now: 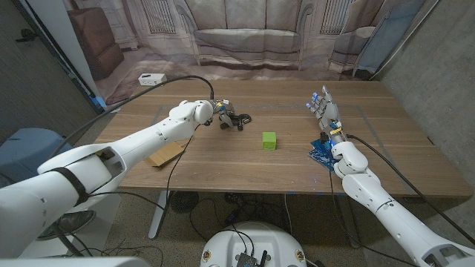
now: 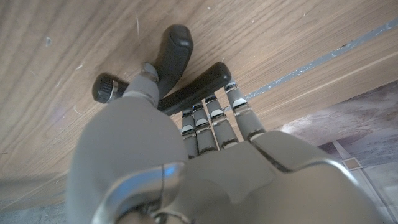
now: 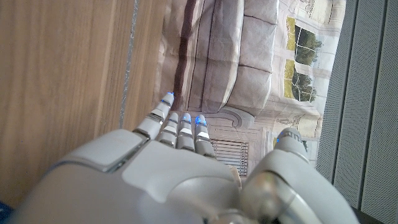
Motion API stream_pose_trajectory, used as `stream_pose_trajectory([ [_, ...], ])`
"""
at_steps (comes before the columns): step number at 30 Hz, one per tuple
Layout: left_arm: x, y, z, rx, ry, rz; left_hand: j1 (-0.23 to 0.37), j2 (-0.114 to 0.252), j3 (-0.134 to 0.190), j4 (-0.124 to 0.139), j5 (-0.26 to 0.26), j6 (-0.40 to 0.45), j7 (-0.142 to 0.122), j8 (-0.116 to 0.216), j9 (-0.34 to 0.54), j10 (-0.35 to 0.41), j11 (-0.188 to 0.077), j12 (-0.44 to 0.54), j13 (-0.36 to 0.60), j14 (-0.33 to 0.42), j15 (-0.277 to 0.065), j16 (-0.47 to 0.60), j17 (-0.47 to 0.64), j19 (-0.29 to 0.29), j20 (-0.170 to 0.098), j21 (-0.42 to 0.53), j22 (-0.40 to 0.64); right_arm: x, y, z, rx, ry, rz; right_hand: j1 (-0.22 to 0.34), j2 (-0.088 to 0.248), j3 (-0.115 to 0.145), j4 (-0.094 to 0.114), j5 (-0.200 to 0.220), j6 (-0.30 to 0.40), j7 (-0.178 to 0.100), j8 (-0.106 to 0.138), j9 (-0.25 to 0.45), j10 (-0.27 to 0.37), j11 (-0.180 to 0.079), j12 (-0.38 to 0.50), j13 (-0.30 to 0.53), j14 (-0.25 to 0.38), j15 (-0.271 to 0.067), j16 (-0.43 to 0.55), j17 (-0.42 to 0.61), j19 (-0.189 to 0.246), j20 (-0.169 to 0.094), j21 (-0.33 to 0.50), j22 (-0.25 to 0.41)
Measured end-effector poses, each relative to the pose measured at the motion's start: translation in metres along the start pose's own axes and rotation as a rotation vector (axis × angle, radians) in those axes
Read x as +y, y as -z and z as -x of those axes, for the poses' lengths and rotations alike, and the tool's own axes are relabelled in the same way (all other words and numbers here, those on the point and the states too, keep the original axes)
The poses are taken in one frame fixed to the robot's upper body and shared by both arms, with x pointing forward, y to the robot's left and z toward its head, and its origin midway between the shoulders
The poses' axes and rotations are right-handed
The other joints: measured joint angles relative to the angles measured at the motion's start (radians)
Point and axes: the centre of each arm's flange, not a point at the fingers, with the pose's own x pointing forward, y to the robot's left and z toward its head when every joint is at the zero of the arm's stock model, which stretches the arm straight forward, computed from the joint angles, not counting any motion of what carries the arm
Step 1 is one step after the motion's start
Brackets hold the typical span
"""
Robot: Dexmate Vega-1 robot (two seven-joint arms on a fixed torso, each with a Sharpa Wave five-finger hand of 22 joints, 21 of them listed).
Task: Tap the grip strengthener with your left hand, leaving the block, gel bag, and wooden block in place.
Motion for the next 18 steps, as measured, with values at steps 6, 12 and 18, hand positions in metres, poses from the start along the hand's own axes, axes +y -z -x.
stream_pose_trajectory([
  [6,-0.0005,-0.0005,-0.0011,-0.005,0.007,0.02,0.037,-0.018,0.018,0.007,0.0,0.051,-0.002,0.009,0.005,0.034,0.009,0.014,-0.001,0.028,0.019,0.0,0.0,0.009,0.009,0.012,0.0,-0.0008,0.001,0.0005,-0.001,0.003,-0.008,0.0,0.0,0.0,0.0,0.0,0.0,0.0,0.0,0.005,0.0,0.0,0.0,0.0,0.001,-0.001,0.0,0.0,0.007,0.0,0.0,0.0],
  [12,-0.0011,-0.0002,-0.0005,-0.012,0.01,0.042,0.05,-0.016,0.035,0.001,0.0,0.069,0.002,0.009,0.005,0.044,0.012,0.014,0.0,0.038,0.029,-0.001,0.0,0.009,0.009,0.017,0.0,-0.0012,0.002,0.0016,-0.004,0.006,-0.016,0.0,0.0,0.0,0.0,0.0,0.0,0.0,0.0,0.005,0.0,0.0,0.0,0.0,0.005,-0.005,0.0,0.0,0.009,0.002,0.0,0.0],
  [18,-0.0007,0.0022,0.0036,-0.015,-0.016,0.077,0.057,-0.022,0.072,-0.031,0.0,0.08,0.006,0.013,0.007,0.065,0.007,0.014,0.009,0.042,0.032,-0.003,0.0,0.009,0.009,0.017,-0.001,-0.0015,0.0026,0.0026,-0.008,0.01,-0.021,0.0,0.0,0.0,0.0,0.0,0.0,0.0,0.0,0.005,0.0,0.0,0.0,0.0,0.011,0.0,0.0,0.005,0.009,0.002,0.0,0.0],
])
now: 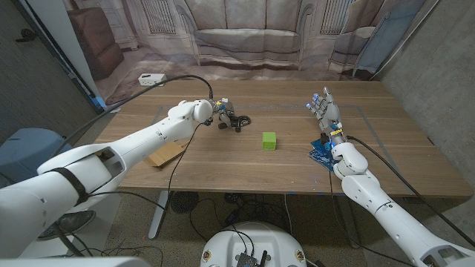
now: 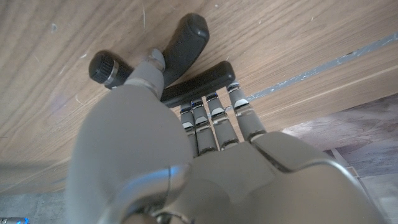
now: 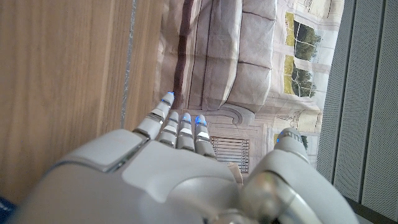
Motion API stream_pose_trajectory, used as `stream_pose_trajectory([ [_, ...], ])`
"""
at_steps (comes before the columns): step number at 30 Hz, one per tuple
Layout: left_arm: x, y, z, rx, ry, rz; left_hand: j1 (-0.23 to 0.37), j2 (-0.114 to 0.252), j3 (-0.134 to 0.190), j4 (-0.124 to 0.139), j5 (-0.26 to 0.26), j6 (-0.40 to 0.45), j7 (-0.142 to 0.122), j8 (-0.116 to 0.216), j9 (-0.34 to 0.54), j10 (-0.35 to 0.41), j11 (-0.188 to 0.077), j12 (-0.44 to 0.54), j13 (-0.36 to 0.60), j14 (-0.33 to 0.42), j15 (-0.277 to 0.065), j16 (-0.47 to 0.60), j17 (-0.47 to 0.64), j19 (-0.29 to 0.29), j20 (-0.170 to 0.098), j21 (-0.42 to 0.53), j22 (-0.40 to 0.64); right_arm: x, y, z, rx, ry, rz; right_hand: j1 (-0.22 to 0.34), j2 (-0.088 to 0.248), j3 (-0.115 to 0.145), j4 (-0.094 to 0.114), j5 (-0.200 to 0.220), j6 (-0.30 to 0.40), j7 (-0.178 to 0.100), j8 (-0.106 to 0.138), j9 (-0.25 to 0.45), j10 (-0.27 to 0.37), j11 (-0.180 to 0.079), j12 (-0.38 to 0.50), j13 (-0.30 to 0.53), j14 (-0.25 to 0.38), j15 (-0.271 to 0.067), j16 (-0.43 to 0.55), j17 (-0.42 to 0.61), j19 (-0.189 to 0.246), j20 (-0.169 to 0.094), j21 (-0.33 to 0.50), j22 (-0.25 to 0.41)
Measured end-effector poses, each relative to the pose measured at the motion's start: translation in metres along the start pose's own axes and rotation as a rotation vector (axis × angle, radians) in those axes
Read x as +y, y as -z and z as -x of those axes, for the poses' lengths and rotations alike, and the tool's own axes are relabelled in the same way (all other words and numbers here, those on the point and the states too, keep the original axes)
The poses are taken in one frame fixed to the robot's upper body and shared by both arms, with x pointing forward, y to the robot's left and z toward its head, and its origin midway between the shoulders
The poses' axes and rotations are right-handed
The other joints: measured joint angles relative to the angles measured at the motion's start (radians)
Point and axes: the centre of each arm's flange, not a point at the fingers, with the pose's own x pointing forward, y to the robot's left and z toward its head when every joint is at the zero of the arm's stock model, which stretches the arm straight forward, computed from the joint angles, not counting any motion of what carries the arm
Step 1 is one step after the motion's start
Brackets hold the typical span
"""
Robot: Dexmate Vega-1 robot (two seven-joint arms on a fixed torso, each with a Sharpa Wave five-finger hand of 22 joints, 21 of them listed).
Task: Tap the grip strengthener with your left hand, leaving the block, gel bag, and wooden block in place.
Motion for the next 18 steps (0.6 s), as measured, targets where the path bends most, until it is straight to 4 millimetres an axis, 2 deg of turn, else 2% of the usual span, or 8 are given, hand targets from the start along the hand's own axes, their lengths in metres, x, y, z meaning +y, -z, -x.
stream_pose_trajectory([
  [4,0.002,0.002,0.003,-0.002,-0.02,0.022,0.009,-0.009,0.011,-0.002,-0.001,0.005,0.002,0.001,0.001,0.018,-0.007,0.005,0.0,0.011,0.01,-0.001,0.0,0.0,0.0,0.0,-0.023,0.0,0.0,0.001,-0.004,0.002,-0.002,0.0,0.0,0.0,0.0,0.0,0.0,0.0,0.0,0.0,0.0,0.0,0.0,0.0,0.0,0.0,0.0,0.0,0.0,0.0,0.0,0.0],
  [18,0.018,0.009,0.015,-0.015,-0.09,0.088,0.009,-0.009,0.014,-0.002,-0.004,0.034,0.009,0.001,0.003,0.044,-0.013,0.008,0.007,0.051,0.002,-0.001,0.002,0.01,-0.001,0.016,-0.021,0.0,-0.001,0.003,-0.021,0.011,-0.006,0.0,0.0,0.0,0.0,0.0,0.0,0.0,0.0,0.0,0.0,0.0,0.0,0.0,0.0,0.0,0.0,0.0,0.0,0.0,0.0,0.0],
])
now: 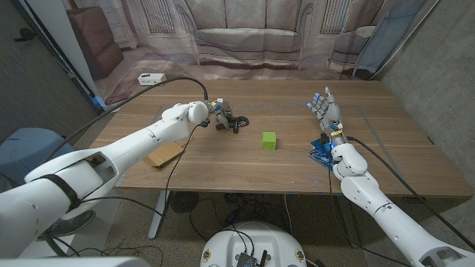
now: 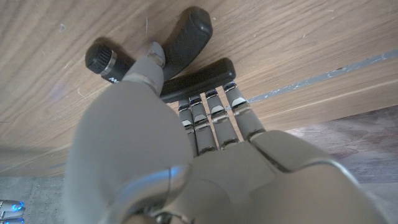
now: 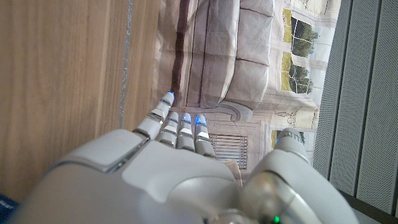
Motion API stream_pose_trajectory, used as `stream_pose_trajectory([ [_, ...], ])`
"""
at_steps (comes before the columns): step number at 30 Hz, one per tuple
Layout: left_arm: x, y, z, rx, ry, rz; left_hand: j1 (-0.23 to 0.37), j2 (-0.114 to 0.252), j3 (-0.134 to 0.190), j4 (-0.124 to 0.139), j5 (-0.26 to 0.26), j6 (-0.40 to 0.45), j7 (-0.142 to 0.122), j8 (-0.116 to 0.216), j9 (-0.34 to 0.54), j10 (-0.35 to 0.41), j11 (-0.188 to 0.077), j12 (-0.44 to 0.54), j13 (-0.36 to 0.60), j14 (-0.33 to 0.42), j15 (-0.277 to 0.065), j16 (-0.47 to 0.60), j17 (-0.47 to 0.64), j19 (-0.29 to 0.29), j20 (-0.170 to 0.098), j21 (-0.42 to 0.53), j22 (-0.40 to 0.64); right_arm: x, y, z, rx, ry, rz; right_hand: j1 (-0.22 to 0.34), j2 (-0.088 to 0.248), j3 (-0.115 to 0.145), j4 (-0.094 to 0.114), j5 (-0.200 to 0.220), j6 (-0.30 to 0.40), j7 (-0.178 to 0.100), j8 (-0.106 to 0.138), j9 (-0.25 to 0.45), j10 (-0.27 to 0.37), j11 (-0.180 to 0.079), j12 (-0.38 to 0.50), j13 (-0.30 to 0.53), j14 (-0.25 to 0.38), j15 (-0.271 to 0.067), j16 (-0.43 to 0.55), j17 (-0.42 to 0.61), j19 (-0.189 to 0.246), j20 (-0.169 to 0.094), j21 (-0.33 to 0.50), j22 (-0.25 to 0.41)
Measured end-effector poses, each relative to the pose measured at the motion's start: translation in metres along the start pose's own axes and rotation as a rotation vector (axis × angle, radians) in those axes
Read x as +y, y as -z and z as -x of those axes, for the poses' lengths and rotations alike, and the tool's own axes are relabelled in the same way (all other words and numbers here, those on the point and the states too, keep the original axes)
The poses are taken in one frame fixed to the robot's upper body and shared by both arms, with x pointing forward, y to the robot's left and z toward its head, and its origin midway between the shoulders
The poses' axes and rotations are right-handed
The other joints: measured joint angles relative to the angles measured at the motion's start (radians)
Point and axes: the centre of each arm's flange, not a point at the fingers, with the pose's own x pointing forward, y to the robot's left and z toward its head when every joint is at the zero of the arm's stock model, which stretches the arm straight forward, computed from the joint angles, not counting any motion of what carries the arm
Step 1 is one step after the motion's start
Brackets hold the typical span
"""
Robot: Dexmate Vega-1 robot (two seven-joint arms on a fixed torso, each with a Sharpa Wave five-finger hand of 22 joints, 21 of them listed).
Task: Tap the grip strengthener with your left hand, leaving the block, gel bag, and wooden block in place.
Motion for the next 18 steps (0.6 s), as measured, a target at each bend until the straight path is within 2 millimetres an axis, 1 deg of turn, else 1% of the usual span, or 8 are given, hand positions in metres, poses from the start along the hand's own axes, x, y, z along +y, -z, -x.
stream_pose_trajectory([
  [3,0.002,0.0,0.001,-0.002,-0.005,0.005,0.0,0.0,0.0,0.0,0.001,0.002,0.002,0.0,0.0,0.002,-0.002,0.0,0.005,0.014,-0.007,0.0,0.0,0.038,0.013,0.002,0.026,0.0,-0.001,0.0,-0.003,0.002,0.0,0.0,0.0,0.0,0.0,0.0,0.0,0.0,0.0,0.0,0.0,0.0,0.0,0.0,0.0,0.0,0.0,0.0,0.004,0.004,0.0,0.0],
  [5,0.005,0.0,0.002,-0.003,-0.012,0.007,0.0,0.0,0.0,0.0,0.001,0.002,0.002,0.0,0.0,0.007,0.001,0.001,0.005,0.015,-0.008,0.0,0.0,0.048,0.013,0.002,0.031,0.0,-0.001,0.001,-0.006,0.002,0.0,0.0,0.0,0.0,0.0,0.0,0.0,0.0,0.0,0.0,0.0,0.0,0.0,0.0,0.0,0.0,0.0,0.0,0.004,0.004,0.0,0.0],
  [6,0.005,0.0,0.002,-0.002,-0.012,0.007,0.0,0.0,0.0,0.0,0.001,0.005,0.002,0.0,0.0,0.008,0.002,0.001,0.005,0.02,-0.013,0.0,0.0,0.06,0.017,0.002,0.031,0.0,-0.001,0.001,-0.006,0.003,0.0,0.0,0.0,0.0,0.0,0.0,0.0,0.0,0.0,0.0,0.0,0.0,0.0,0.0,0.0,0.0,0.0,0.0,0.004,0.004,0.0,0.0],
  [9,0.007,-0.001,0.003,-0.002,-0.022,0.007,0.0,0.0,0.0,0.0,0.001,0.009,-0.002,0.0,0.0,0.008,0.002,0.001,0.005,0.024,-0.017,0.0,0.0,0.073,0.028,0.002,0.031,-0.001,-0.002,0.001,-0.007,0.003,-0.001,0.0,0.0,0.0,0.0,0.0,0.0,0.0,0.0,0.0,0.0,0.0,0.0,0.0,0.0,0.0,0.0,0.0,0.004,0.004,0.0,0.0],
  [11,0.009,-0.001,0.004,-0.001,-0.029,0.004,0.0,0.0,0.0,0.0,0.001,0.009,-0.002,0.0,0.0,0.008,0.002,0.001,0.005,0.026,-0.019,0.0,0.0,0.081,0.027,0.002,0.031,-0.001,-0.002,0.001,-0.008,0.003,-0.001,0.0,0.0,0.0,0.0,0.0,0.0,0.0,0.0,0.0,0.0,0.0,0.0,0.0,0.0,0.0,0.0,0.0,0.004,0.004,0.0,0.0],
  [18,0.013,-0.003,0.006,0.005,-0.048,-0.008,0.0,0.0,0.0,0.0,0.001,0.009,-0.002,0.0,0.0,0.008,0.002,0.001,0.007,0.028,-0.02,-0.005,-0.001,0.083,0.025,0.003,0.029,-0.001,-0.002,0.001,-0.009,0.001,-0.003,0.0,0.0,0.0,0.0,0.0,0.0,0.0,0.0,0.0,0.0,0.0,0.0,0.0,0.0,0.0,0.0,0.0,0.004,0.004,0.0,0.0],
])
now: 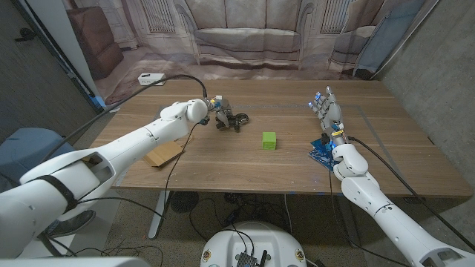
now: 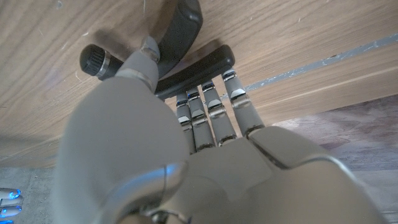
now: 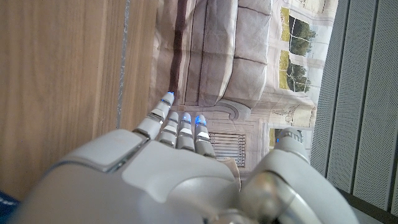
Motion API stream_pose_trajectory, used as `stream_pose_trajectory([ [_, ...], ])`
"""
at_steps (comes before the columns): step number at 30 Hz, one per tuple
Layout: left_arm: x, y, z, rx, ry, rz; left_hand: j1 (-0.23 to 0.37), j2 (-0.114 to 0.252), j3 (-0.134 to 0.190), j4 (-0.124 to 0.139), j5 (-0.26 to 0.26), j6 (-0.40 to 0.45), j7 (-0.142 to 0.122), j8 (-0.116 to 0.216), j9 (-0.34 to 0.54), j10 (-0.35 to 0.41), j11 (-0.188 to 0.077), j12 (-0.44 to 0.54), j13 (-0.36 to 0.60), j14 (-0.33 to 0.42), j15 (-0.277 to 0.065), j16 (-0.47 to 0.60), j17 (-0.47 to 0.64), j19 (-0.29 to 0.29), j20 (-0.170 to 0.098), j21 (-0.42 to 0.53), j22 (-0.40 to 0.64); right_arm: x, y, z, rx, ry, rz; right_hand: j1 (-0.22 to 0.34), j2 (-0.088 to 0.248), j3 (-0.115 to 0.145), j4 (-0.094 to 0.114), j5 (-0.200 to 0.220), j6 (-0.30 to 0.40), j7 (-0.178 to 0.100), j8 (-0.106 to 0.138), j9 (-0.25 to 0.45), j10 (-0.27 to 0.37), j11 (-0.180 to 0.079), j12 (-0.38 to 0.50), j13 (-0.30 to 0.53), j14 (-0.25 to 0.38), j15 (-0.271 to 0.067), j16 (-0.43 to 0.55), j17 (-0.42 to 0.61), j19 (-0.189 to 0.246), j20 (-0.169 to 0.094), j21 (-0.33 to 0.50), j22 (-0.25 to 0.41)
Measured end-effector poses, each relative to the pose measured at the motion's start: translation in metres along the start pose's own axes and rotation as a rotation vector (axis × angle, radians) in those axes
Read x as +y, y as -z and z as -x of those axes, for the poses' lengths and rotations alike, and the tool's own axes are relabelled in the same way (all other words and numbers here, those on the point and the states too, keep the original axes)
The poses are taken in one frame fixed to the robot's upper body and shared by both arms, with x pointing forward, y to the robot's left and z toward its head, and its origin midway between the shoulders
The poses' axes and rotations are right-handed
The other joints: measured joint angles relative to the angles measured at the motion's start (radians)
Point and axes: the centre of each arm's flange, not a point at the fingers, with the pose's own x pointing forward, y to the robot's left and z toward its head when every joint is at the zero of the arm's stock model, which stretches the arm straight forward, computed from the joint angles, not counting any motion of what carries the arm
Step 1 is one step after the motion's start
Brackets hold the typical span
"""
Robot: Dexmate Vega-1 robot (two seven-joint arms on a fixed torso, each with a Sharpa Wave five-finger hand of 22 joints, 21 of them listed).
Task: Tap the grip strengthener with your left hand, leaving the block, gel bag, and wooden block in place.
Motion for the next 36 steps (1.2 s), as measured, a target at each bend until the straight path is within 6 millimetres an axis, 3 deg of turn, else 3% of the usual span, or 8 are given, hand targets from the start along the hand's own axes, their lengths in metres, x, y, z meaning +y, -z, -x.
stream_pose_trajectory([
  [17,0.019,-0.007,0.01,-0.013,-0.083,-0.006,0.007,-0.007,0.0,0.0,-0.001,0.011,0.0,-0.001,-0.001,0.006,0.006,0.0,0.006,0.003,-0.003,-0.003,0.005,0.003,-0.003,-0.001,-0.002,-0.002,-0.003,-0.002,-0.013,-0.003,-0.001,0.0,0.0,0.0,0.0,0.0,0.0,0.0,0.0,0.0,0.0,0.0,0.0,0.0,0.0,0.0,0.0,0.0,0.0,0.0,0.0,0.0],
  [26,0.023,-0.01,0.013,-0.02,-0.107,0.004,0.04,-0.04,0.0,0.0,0.007,0.034,0.002,-0.001,0.006,0.025,0.01,0.0,0.012,0.03,0.001,-0.004,0.005,0.006,-0.002,0.013,0.003,-0.003,-0.006,-0.003,-0.019,-0.002,0.001,0.0,0.0,0.0,0.0,0.0,0.0,0.0,0.0,0.0,0.0,0.0,0.0,0.0,0.0,0.0,0.0,0.0,0.0,0.0,0.0,0.0],
  [36,0.024,-0.011,0.014,-0.023,-0.123,0.028,0.075,-0.075,0.0,0.0,0.012,0.1,-0.003,0.008,0.006,0.083,0.004,0.013,0.024,0.084,0.009,0.003,0.01,0.034,0.016,0.043,0.007,-0.004,-0.007,-0.003,-0.022,0.0,0.002,0.0,0.0,0.0,0.0,0.0,0.0,0.0,0.0,0.0,0.0,0.0,0.0,0.0,0.0,0.0,0.0,0.0,0.0,0.0,0.0,0.0],
])
